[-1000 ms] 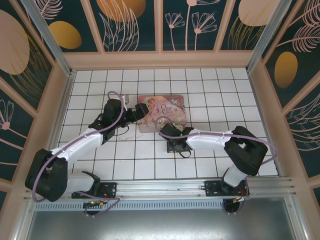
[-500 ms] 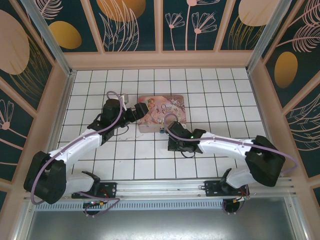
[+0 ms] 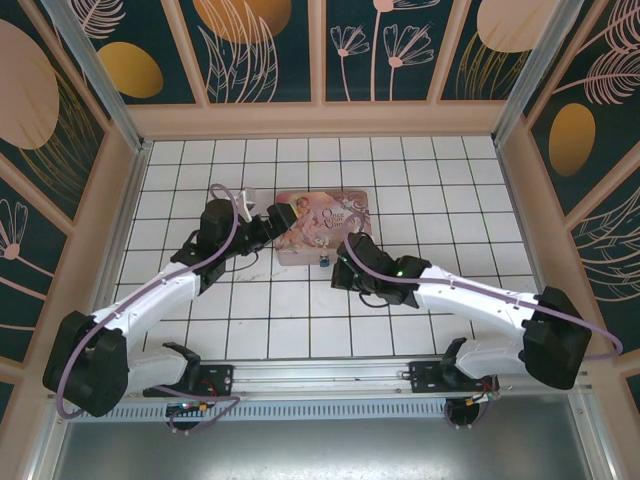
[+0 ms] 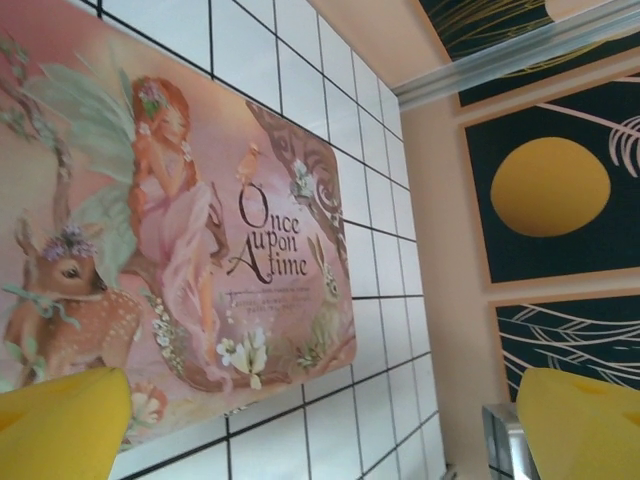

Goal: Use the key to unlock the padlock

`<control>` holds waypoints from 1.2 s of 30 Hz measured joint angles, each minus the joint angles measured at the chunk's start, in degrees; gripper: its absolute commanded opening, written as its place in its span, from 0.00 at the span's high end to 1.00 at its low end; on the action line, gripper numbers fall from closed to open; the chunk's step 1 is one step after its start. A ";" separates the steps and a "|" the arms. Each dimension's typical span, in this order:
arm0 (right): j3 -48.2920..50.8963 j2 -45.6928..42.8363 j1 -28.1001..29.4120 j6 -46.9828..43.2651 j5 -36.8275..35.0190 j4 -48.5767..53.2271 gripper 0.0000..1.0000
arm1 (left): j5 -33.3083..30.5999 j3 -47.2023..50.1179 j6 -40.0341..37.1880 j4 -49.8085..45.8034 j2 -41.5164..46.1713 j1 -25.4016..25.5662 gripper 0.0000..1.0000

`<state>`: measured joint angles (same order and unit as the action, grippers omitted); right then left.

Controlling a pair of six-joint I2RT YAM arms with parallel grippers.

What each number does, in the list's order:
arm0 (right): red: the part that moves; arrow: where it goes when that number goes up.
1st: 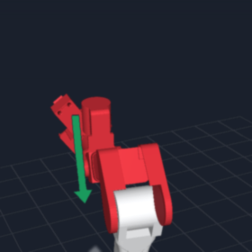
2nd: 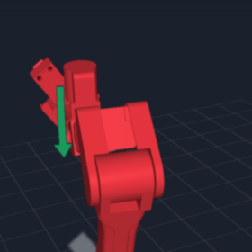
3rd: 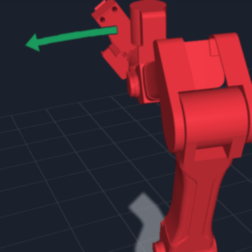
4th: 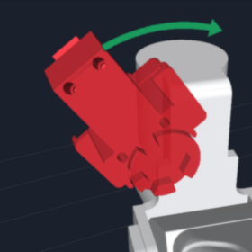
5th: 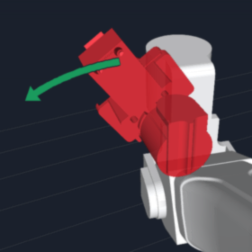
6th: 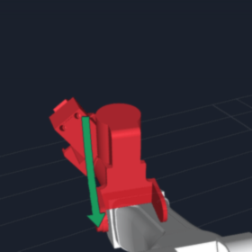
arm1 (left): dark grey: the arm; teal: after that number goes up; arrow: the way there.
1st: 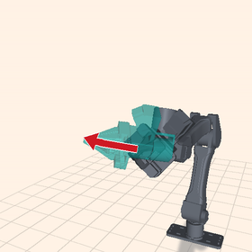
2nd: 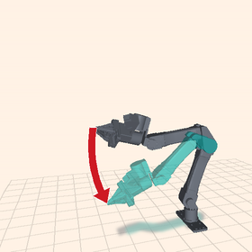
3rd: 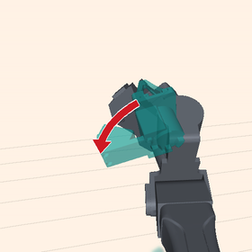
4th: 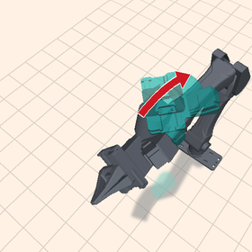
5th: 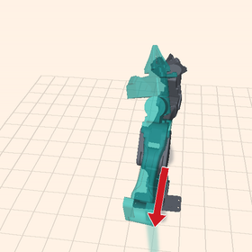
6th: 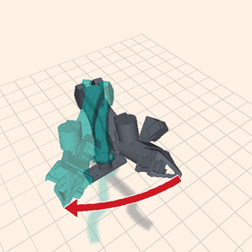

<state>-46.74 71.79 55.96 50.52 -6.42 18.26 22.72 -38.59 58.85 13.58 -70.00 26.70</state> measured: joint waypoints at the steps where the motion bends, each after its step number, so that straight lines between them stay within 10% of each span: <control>1: -0.09 -0.63 -0.02 0.46 -0.11 -0.72 1.00 | 0.70 0.39 1.07 0.70 0.07 0.00 0.01; 36: 4.13 -0.24 -2.73 15.13 -10.47 -51.36 1.00 | 3.78 10.03 49.13 44.33 -1.38 0.90 0.28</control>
<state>-42.61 71.55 53.23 65.65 -16.88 -33.10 26.50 -28.56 107.98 57.91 -71.37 27.59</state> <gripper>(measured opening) 0.049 0.718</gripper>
